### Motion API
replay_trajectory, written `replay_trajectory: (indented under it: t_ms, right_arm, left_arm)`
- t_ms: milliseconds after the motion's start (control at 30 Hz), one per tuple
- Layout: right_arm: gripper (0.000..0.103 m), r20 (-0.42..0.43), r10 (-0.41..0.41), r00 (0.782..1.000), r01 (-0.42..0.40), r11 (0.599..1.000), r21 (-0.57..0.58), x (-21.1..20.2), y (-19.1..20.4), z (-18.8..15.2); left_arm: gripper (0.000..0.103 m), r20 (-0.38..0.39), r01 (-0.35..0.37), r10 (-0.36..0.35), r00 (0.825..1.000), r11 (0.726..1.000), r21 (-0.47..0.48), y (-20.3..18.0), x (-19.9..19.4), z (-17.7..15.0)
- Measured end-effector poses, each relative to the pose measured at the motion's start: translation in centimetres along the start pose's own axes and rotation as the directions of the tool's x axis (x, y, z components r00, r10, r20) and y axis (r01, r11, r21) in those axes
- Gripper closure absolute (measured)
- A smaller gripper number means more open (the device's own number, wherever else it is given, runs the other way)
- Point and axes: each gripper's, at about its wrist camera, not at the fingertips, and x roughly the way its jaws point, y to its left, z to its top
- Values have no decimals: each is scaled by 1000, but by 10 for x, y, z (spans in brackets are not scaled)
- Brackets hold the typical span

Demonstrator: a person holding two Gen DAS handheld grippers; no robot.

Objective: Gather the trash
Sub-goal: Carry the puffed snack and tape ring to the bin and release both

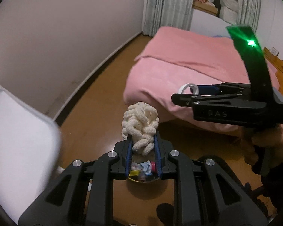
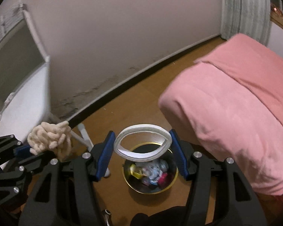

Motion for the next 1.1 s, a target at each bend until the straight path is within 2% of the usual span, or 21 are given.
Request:
replay_trajectory:
  t_ms: [300, 600, 800, 1100]
  right_arm:
    - [45, -118, 25, 993, -20, 999, 44, 78, -29, -30]
    - [45, -253, 48, 966, -34, 998, 59, 156, -37, -65]
    - [45, -298, 45, 954, -30, 998, 54, 185, -37, -75]
    - [45, -304, 44, 952, -32, 998, 47, 194, -32, -75]
  left_arm:
    - [83, -125, 11, -19, 992, 998, -66, 8, 106, -24]
    - [83, -246, -26, -8, 969, 991, -134, 29, 188, -63]
    - [83, -283, -24, -21, 959, 987, -157, 36, 209, -78]
    - [83, -298, -15, -35, 954, 986, -164, 38, 218, -78]
